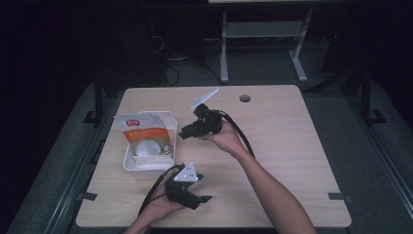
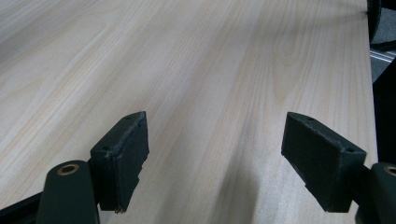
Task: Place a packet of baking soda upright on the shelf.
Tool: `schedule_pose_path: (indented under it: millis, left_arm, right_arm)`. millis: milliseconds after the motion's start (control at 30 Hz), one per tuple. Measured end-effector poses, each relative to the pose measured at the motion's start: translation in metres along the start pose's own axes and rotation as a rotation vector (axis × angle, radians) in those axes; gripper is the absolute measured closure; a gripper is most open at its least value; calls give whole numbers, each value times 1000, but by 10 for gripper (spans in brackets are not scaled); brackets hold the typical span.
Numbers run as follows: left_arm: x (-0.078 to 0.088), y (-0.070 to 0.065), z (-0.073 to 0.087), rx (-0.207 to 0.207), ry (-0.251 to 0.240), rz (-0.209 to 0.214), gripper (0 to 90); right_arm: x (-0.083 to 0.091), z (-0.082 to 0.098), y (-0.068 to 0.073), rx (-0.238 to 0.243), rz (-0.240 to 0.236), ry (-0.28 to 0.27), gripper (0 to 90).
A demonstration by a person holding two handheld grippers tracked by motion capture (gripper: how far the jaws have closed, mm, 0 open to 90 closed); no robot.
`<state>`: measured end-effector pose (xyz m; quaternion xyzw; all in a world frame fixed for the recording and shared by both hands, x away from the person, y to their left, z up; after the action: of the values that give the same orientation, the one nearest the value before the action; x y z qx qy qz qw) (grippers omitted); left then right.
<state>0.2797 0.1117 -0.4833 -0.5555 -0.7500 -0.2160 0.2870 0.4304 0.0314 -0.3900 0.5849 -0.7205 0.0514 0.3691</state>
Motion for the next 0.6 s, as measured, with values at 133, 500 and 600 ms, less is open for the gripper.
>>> schedule_pose_path:
  millis: [133, 500, 600]
  left_arm:
    - [0, 0, 0, 0, -1, -1, 227]
    - [0, 1, 0, 3, -1, -2, 227]
    - [1, 1, 0, 4, -2, -3, 227]
  right_arm:
    - [5, 2, -1, -7, 3, -4, 673]
    - [16, 9, -5, -17, 14, -10, 661]
    - [21, 11, -6, -19, 19, -15, 658]
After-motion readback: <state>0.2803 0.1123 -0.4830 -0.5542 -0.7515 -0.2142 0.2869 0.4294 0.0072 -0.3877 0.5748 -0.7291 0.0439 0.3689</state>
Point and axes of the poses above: each handheld gripper's, and its own axes: x roughly backward along the jaws, z roughly out of its underside, y roughly to its left, the point moved 4 cm from there along -x, roughly forward along the jaws, and after that the axes turned 5 degrees about -x, right-handed, at the moved point
